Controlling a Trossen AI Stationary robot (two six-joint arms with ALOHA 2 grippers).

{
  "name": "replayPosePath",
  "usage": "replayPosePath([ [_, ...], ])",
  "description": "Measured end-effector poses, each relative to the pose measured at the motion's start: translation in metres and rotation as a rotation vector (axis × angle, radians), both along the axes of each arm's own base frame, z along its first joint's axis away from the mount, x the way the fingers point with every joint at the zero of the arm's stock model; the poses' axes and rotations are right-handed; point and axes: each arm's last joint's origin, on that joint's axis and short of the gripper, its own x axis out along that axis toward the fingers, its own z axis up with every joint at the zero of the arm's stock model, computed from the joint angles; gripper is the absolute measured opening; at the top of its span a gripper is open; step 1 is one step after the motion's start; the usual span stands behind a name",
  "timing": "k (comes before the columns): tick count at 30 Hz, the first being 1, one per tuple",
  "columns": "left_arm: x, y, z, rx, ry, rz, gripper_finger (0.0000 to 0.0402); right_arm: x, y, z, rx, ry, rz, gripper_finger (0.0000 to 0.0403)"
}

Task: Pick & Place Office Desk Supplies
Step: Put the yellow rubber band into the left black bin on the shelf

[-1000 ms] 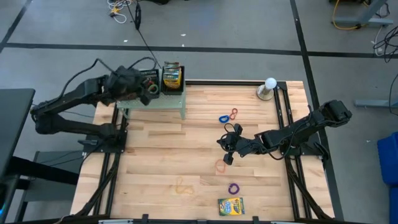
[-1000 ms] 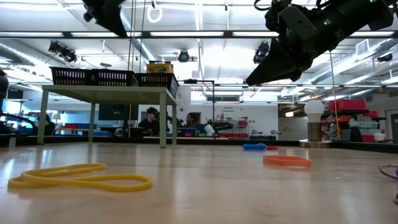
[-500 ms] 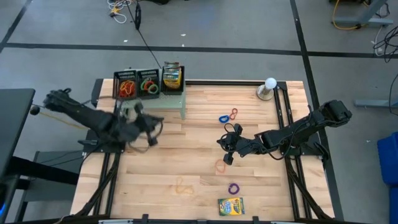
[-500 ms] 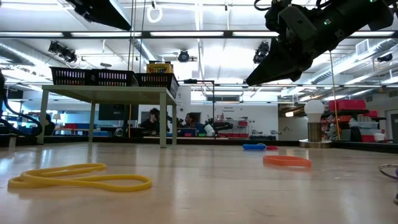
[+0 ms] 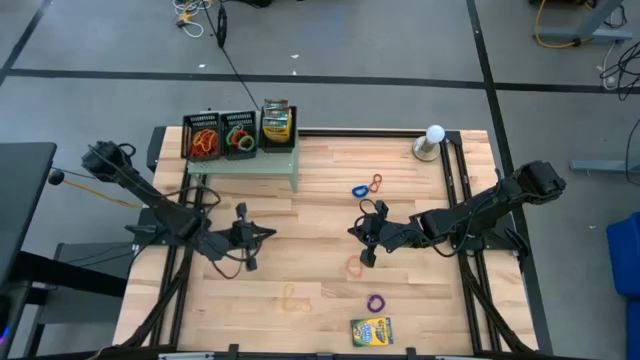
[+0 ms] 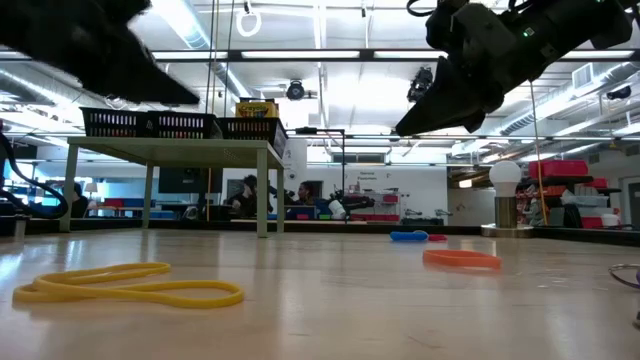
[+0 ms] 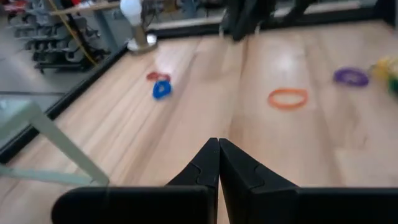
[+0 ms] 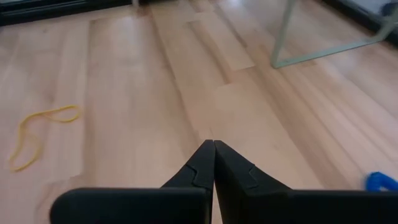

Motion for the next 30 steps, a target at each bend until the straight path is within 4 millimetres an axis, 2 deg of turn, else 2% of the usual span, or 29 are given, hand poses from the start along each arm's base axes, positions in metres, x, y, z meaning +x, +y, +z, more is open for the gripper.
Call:
replayPosePath([
  [3, 0.009, 0.008, -0.013, -0.009, 0.024, 0.056, 0.0011, 0.0, 0.001, 0.0, 0.017, 0.0, 0.023, 0.0011],
  [5, 0.018, 0.015, -0.018, -0.075, 0.037, 0.081, 0.0014, 0.0, 0.001, 0.0, 0.018, 0.001, 0.026, 0.0011],
  [9, 0.04, 0.028, -0.025, -0.189, 0.1, 0.016, 0.0026, 0.001, 0.0, 0.001, 0.019, -0.005, 0.022, 0.0011],
  [14, 0.063, 0.038, -0.037, -0.158, 0.126, -0.05, 0.0022, 0.001, 0.0, 0.001, 0.021, -0.012, 0.022, 0.0011],
  [18, 0.072, 0.035, -0.042, -0.197, 0.086, -0.12, 0.0006, 0.001, 0.0, 0.001, 0.021, -0.012, 0.022, 0.0011],
  [23, 0.072, 0.023, -0.056, -0.158, 0.131, -0.133, 0.0006, 0.001, 0.001, 0.002, 0.019, -0.016, 0.023, 0.0015],
  [27, 0.074, 0.012, -0.069, -0.124, 0.134, -0.178, 0.0006, 0.001, 0.001, 0.002, 0.019, -0.02, 0.025, 0.0038],
  [30, 0.076, 0.004, -0.08, -0.142, 0.166, -0.304, 0.0007, 0.002, 0.001, 0.002, 0.021, -0.025, 0.025, 0.0061],
])
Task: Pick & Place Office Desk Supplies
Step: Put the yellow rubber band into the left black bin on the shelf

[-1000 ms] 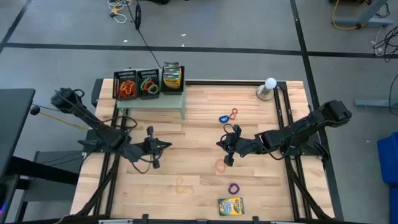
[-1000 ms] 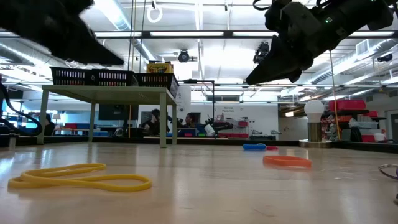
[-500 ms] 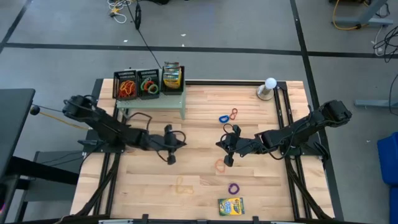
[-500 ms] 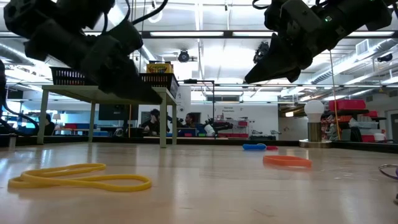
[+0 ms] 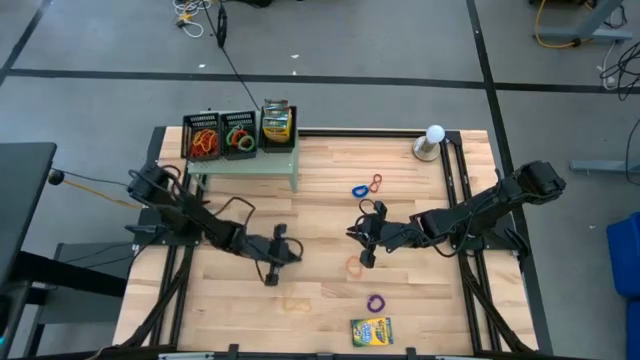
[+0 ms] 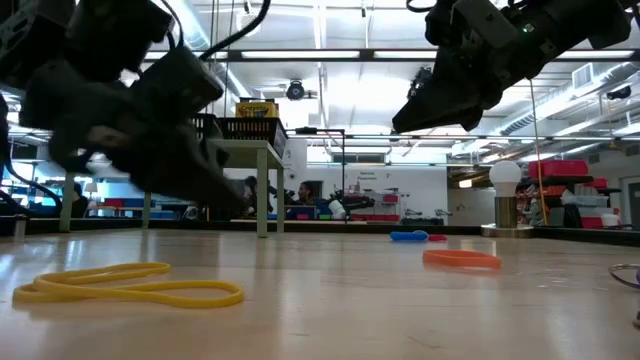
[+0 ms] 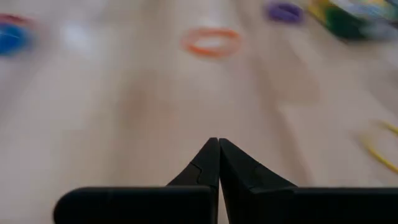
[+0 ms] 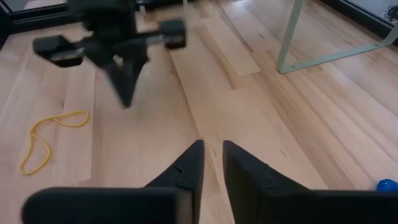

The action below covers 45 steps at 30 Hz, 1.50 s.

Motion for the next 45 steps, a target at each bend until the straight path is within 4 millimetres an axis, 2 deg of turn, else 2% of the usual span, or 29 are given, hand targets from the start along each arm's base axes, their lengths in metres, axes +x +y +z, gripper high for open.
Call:
replayPosePath([
  [4, 0.006, -0.013, -0.011, -0.029, 0.061, -0.106, 0.0025, -0.001, 0.002, 0.0, 0.0, 0.0, 0.008, 0.0089],
  [8, 0.011, -0.031, -0.013, -0.01, 0.11, -0.158, 0.0055, -0.002, 0.006, 0.0, 0.0, 0.0, 0.023, 0.0107],
  [19, 0.015, -0.092, 0.008, 0.124, 0.327, -0.266, 0.0113, -0.003, 0.009, 0.0, -0.006, -0.002, 0.02, 0.0112],
  [25, 0.01, -0.116, 0.02, 0.129, 0.327, -0.304, 0.0125, -0.003, 0.008, 0.0, -0.007, 0.0, 0.019, 0.0112],
  [32, 0.003, -0.119, 0.018, 0.182, 0.327, -0.225, 0.0166, -0.003, 0.008, 0.0, -0.009, 0.0, 0.02, 0.0112],
  [37, 0.004, -0.122, 0.008, 0.155, 0.365, -0.285, 0.0188, -0.003, 0.008, 0.0, -0.009, 0.0, 0.019, 0.0112],
  [41, 0.005, -0.124, -0.003, 0.158, 0.392, -0.303, 0.0166, -0.003, 0.008, 0.0, -0.01, 0.0, 0.019, 0.0112],
  [45, 0.006, -0.122, -0.006, 0.173, 0.401, -0.304, 0.0114, -0.003, 0.008, 0.0, -0.01, 0.0, 0.019, 0.0112],
])
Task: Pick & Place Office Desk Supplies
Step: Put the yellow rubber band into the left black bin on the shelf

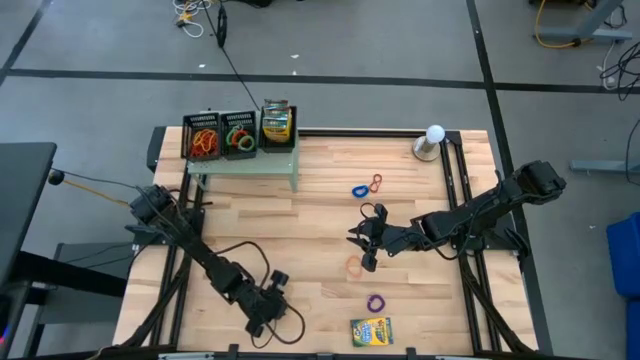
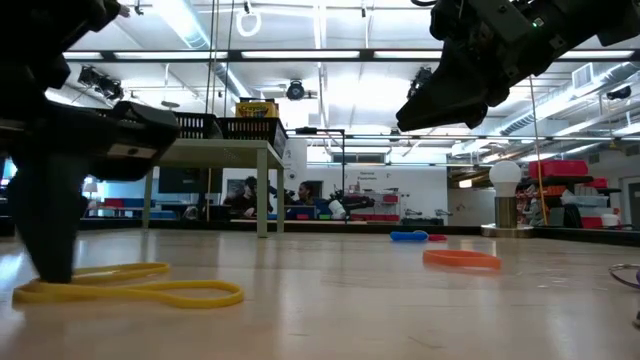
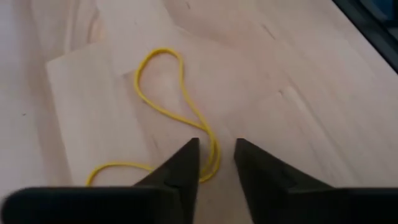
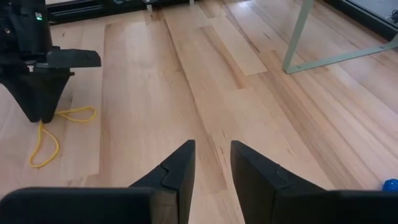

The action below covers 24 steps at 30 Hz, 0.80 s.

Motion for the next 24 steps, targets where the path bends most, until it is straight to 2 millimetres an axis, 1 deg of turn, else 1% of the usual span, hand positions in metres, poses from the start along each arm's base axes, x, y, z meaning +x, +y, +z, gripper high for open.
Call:
replayPosePath([
  [4, 0.001, 0.003, 0.006, -0.013, 0.01, -0.034, 0.0035, 0.0, 0.0, 0.0, 0.0, 0.0, 0.0, 0.0112],
  [5, 0.001, 0.003, 0.008, -0.018, 0.017, -0.048, 0.0018, 0.0, 0.0, 0.0, 0.0, 0.0, 0.0, 0.0112],
  [6, 0.001, 0.005, 0.01, -0.02, 0.024, -0.061, 0.0011, 0.0, 0.0, 0.0, 0.0, 0.0, 0.0, 0.0112],
  [9, -0.002, 0.008, 0.018, 0.007, 0.02, -0.076, 0.0006, 0.0, 0.0, 0.0, 0.0, 0.001, 0.0, 0.0112],
  [12, -0.005, 0.013, 0.036, 0.023, -0.009, -0.071, 0.0005, 0.0, 0.0, 0.0, -0.001, 0.001, 0.0, 0.0112],
  [15, -0.01, 0.021, 0.059, 0.041, -0.045, -0.042, 0.0004, 0.0, 0.0, 0.0, -0.001, 0.004, 0.0, 0.0112],
  [18, -0.016, 0.031, 0.086, 0.052, -0.124, 0.012, 0.0004, 0.0, 0.0, 0.0, -0.002, 0.004, 0.0, 0.0112],
  [21, -0.023, 0.045, 0.113, 0.065, -0.207, 0.101, 0.0004, 0.0, 0.0, 0.0, -0.002, 0.005, 0.0, 0.0112],
  [24, -0.03, 0.064, 0.14, 0.097, -0.305, 0.224, 0.0004, 0.0, 0.0, 0.0, -0.002, 0.005, 0.0, 0.0112],
])
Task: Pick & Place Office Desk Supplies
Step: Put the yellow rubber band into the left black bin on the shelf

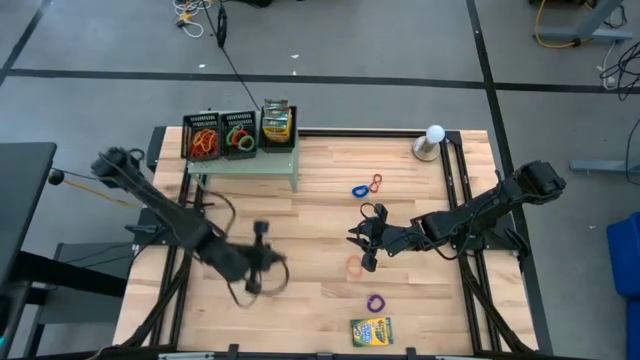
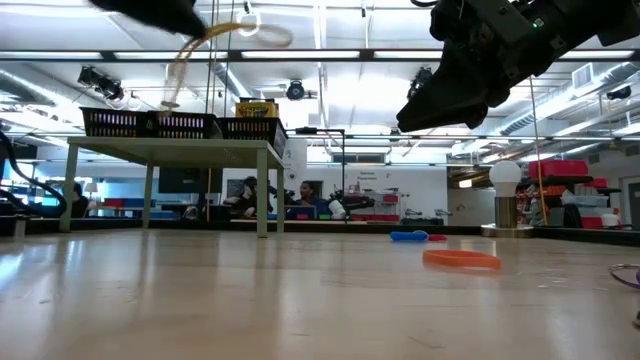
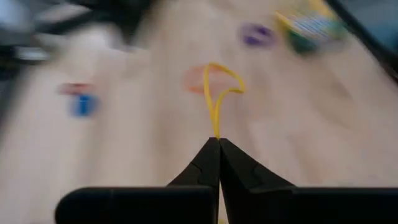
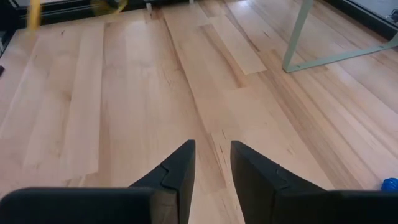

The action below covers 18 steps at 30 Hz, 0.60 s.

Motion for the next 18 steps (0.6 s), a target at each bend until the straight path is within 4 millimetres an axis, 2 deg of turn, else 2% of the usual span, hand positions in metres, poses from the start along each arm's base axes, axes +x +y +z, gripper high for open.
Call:
replayPosePath([
  [10, -0.039, 0.08, 0.069, 0.108, -0.265, 0.521, 0.0004, 0.0, 0.0, 0.0, 0.0, 0.001, -0.002, 0.0112],
  [15, -0.058, 0.103, 0.106, 0.168, -0.338, 0.691, 0.0004, 0.0, 0.0, 0.0, 0.0, 0.001, -0.002, 0.0112],
  [18, -0.066, 0.113, 0.121, 0.205, -0.362, 0.773, 0.0004, 0.0, 0.0, 0.0, -0.001, 0.001, -0.002, 0.0112],
])
